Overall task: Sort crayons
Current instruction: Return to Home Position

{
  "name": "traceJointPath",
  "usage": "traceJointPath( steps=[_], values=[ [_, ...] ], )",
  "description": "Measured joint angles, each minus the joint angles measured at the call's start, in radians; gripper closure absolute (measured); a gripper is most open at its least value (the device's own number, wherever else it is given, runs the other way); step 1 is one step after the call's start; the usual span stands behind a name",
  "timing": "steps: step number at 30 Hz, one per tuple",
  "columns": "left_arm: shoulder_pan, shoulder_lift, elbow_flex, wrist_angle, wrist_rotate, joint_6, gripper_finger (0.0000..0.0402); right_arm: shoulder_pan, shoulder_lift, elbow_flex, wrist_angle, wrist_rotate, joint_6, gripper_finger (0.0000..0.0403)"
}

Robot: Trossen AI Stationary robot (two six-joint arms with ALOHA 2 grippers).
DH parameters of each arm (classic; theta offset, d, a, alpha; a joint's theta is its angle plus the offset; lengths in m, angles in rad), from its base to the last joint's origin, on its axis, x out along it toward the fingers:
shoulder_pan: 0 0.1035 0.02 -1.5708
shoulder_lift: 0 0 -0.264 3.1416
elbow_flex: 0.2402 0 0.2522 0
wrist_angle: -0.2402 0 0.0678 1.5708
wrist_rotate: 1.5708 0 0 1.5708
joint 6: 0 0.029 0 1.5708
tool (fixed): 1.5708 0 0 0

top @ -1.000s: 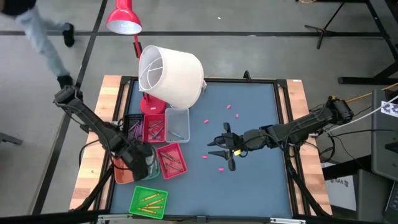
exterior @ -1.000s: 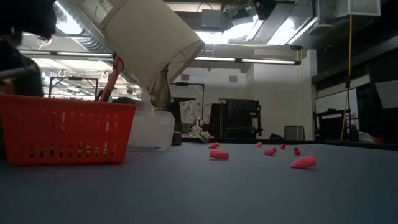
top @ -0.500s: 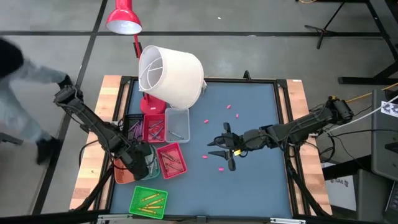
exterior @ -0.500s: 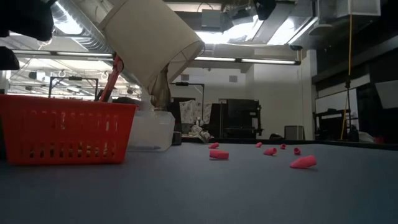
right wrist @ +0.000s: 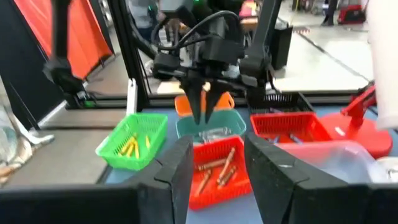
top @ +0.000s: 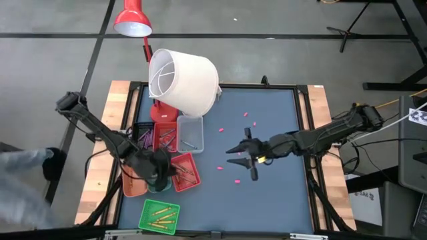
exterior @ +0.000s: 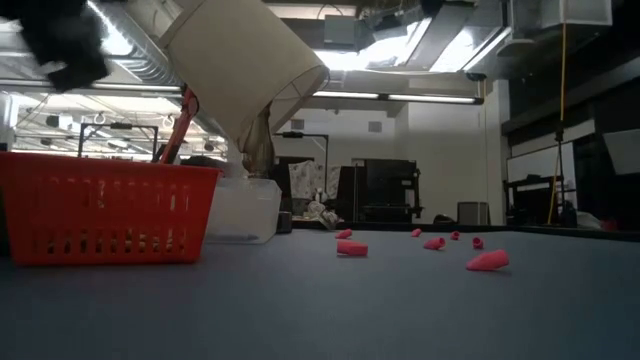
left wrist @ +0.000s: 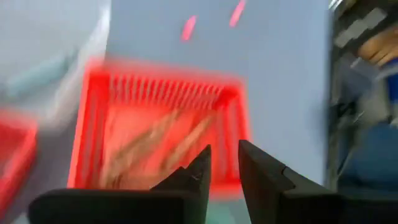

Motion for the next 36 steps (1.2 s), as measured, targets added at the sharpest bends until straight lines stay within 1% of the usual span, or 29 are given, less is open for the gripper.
traceJointPath(
  steps=[3, 6, 9, 13, 14, 17, 20, 23, 25, 28, 30, 33, 36],
  values=[
    [0.048, -0.039, 0.000, 0.131, -0.045, 0.139, 0.0353, 0.000, -0.050, 0.000, -0.001, -0.010, 0.000, 0.0269],
    [0.108, -0.101, 0.000, 0.219, -0.054, 0.264, 0.0377, 0.000, -0.118, 0.000, -0.021, -0.015, -0.001, 0.0294],
    [0.165, -0.183, 0.000, 0.235, -0.057, 0.375, 0.0397, 0.000, -0.200, 0.000, -0.081, -0.016, -0.001, 0.0333],
    [0.220, -0.297, 0.000, 0.221, -0.057, 0.499, 0.0397, 0.000, -0.330, 0.000, -0.194, -0.016, -0.002, 0.0389],
    [0.229, -0.326, 0.000, 0.214, -0.057, 0.533, 0.0399, 0.000, -0.366, 0.000, -0.230, -0.015, -0.002, 0.0395],
    [0.244, -0.406, 0.001, 0.182, -0.070, 0.594, 0.0400, 0.000, -0.472, 0.000, -0.322, -0.014, -0.002, 0.0390],
    [0.247, -0.480, 0.001, 0.132, -0.107, 0.638, 0.0401, 0.000, -0.565, 0.000, -0.402, -0.001, -0.002, 0.0386],
    [0.247, -0.554, 0.001, 0.076, -0.155, 0.671, 0.0401, 0.000, -0.646, -0.003, -0.489, 0.022, -0.003, 0.0396],
    [0.247, -0.597, 0.001, 0.036, -0.178, 0.692, 0.0401, 0.000, -0.687, -0.020, -0.514, 0.027, -0.003, 0.0400],
    [0.247, -0.652, -0.007, 0.001, -0.203, 0.725, 0.0401, 0.000, -0.745, -0.080, -0.505, 0.029, -0.004, 0.0397],
    [0.247, -0.686, -0.034, 0.001, -0.210, 0.756, 0.0401, 0.000, -0.775, -0.137, -0.496, 0.041, -0.012, 0.0396],
    [0.247, -0.736, -0.093, 0.008, -0.215, 0.778, 0.0401, 0.000, -0.823, -0.236, -0.442, 0.081, -0.023, 0.0401],
    [0.247, -0.791, -0.171, 0.057, -0.228, 0.781, 0.0401, 0.000, -0.875, -0.343, -0.353, 0.101, -0.031, 0.0400]
  ],
)
